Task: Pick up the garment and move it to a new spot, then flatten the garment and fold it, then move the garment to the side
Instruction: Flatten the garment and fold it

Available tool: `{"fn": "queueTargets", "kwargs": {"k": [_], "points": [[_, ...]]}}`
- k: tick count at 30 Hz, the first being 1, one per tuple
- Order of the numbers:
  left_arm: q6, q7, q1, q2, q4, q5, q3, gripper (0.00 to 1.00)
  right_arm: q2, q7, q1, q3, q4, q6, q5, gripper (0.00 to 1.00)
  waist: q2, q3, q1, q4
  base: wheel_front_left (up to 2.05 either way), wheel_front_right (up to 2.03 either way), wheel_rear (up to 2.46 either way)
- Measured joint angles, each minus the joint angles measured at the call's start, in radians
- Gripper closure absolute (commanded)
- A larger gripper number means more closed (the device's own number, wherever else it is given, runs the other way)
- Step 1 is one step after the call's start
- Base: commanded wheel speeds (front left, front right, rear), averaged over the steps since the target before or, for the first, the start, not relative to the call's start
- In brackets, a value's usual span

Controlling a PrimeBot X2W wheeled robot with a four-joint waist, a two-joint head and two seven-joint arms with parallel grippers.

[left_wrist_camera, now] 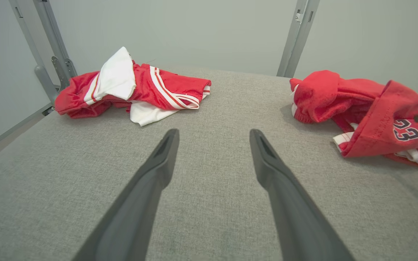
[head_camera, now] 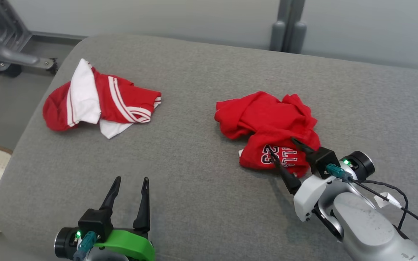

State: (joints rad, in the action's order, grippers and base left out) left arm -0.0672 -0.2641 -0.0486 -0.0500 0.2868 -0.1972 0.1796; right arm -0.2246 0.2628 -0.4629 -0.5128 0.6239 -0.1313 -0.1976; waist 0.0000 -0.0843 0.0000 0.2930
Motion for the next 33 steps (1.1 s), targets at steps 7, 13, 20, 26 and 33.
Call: {"fn": "queueTargets", "kwargs": {"k": [7,13,20,26,33], "points": [[0.015,0.0,-0.004,0.0,-0.011,-0.028,0.031,0.0,-0.022,0.0,-0.09,-0.03,0.087,0.0,0.034,0.0,0.0,-0.041,0.0,0.091,0.0,0.0,0.0],[0.025,0.0,-0.031,0.0,-0.022,-0.057,0.061,0.0,-0.027,0.0,-0.148,-0.049,0.213,0.0,0.052,1.0,0.0,-0.083,0.0,0.121,0.0,0.0,0.0],[0.031,0.0,-0.046,0.0,-0.037,-0.075,0.089,0.0,-0.018,0.0,-0.208,-0.055,0.08,0.0,0.024,1.0,0.0,-0.114,0.0,0.142,0.0,0.0,0.0],[0.023,0.0,-0.05,0.0,-0.037,-0.09,0.132,0.0,0.023,0.0,-0.283,-0.111,-0.087,0.0,0.013,1.0,0.0,-0.123,0.0,0.177,0.0,0.0,0.0],[0.015,0.0,-0.053,0.0,-0.011,-0.091,0.167,0.0,0.077,0.0,-0.314,-0.199,0.157,0.0,-0.06,0.0,0.0,-0.116,0.0,0.237,0.0,0.0,0.0]]}}
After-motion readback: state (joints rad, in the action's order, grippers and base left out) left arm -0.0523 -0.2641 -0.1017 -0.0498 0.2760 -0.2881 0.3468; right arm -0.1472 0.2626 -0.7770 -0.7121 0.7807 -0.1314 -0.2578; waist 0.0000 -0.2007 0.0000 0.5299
